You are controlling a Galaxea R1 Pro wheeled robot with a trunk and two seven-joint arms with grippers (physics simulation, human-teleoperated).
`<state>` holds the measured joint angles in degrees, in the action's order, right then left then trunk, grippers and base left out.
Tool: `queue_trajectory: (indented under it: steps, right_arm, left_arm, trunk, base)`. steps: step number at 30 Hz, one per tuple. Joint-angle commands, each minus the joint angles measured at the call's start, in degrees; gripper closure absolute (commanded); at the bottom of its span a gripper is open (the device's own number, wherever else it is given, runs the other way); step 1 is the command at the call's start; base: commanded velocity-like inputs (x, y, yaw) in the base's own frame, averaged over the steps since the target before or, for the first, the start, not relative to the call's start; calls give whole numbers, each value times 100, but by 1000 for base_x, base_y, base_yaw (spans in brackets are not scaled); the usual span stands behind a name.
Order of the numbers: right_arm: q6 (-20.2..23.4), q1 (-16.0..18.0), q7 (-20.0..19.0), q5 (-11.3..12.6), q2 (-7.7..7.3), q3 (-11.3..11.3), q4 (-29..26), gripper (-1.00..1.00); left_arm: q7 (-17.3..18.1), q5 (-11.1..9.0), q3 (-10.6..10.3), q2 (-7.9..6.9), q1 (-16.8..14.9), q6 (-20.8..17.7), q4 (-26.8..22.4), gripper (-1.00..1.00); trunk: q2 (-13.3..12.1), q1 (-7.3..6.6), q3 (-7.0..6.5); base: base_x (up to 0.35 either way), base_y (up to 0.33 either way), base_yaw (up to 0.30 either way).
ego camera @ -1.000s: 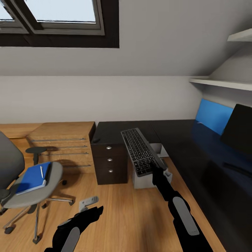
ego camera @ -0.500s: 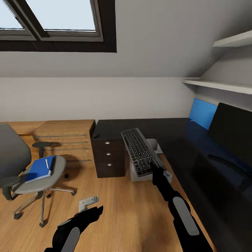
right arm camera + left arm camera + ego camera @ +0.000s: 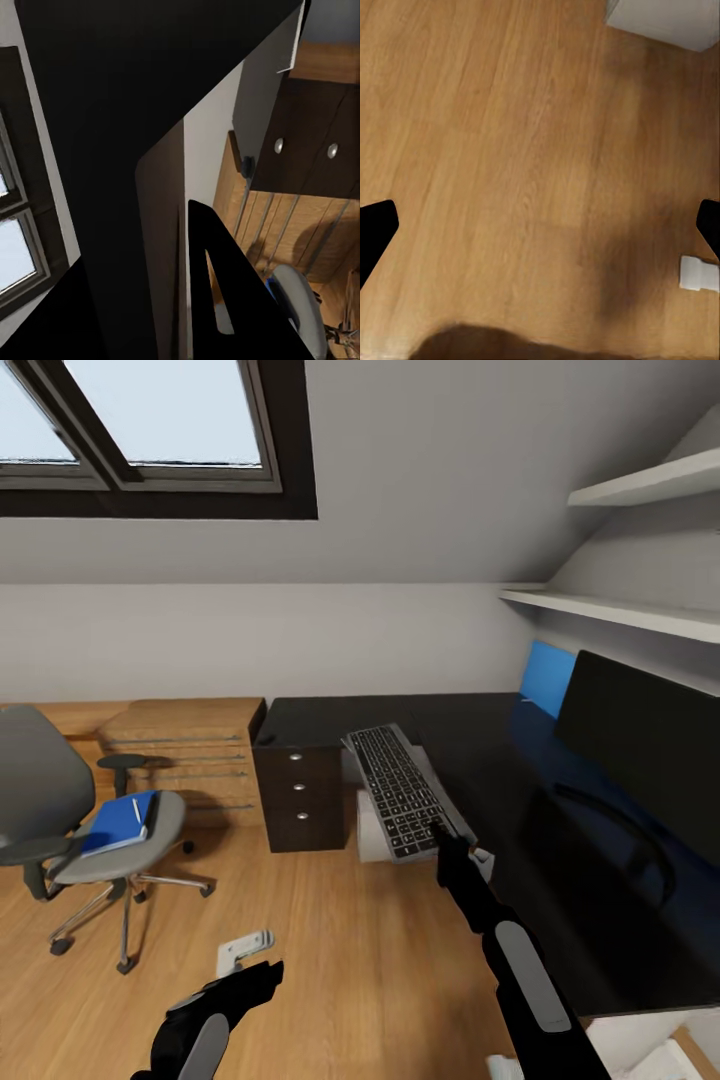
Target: In the bedroom, organize the workspace by keeping the computer under the desk, ensuring the monitor is on the desk, placing the keyboard on the desk next to the monitor, placing the mouse on the desk next to the keyboard, moving the folder from the swivel chair onto the desk next to the mouse, stacking the notebook on top of the folder with the pen on top of the notebook, and positioning the swivel chair next to the desk.
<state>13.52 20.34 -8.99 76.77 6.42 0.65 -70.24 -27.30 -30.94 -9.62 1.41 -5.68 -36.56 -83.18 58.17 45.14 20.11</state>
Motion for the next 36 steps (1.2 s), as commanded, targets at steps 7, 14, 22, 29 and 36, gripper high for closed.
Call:
queue_trajectory:
  steps: [7, 14, 22, 29, 36]
  right_arm:
    - [27, 1, -15, 58, 2, 18, 7, 100]
    - [25, 4, -20, 51, -8, 89, 39, 100]
    - [1, 0, -26, 55, -13, 269, 93, 100]
    - [-118, 6, -18, 50, -47, 370, 351, 100]
    - [-162, 22, -15, 49, -61, 532, 688, 100]
  left_arm:
    - [-72, -42, -4, 0, -6, -9, -6, -100]
    - [-68, -45, 2, -1, -7, -9, -6, -100]
    - [-50, -62, 11, -7, -5, -9, -6, -100]
    - [-39, -40, -16, -9, -4, 9, -14, -100]
    - [-35, -36, -22, -1, -4, 13, -14, -100]
  trunk:
    - [-277, -157, -119]
    - [-558, -311, -245]
    - [-558, -311, -245]
    - [-558, -311, -245]
    - [-558, -311, -245]
  base:
    - [-297, -208, 0]
    - [-297, -208, 0]
    - [-262, -183, 0]
    - [-7, -225, 0]
    - [0, -293, 0]
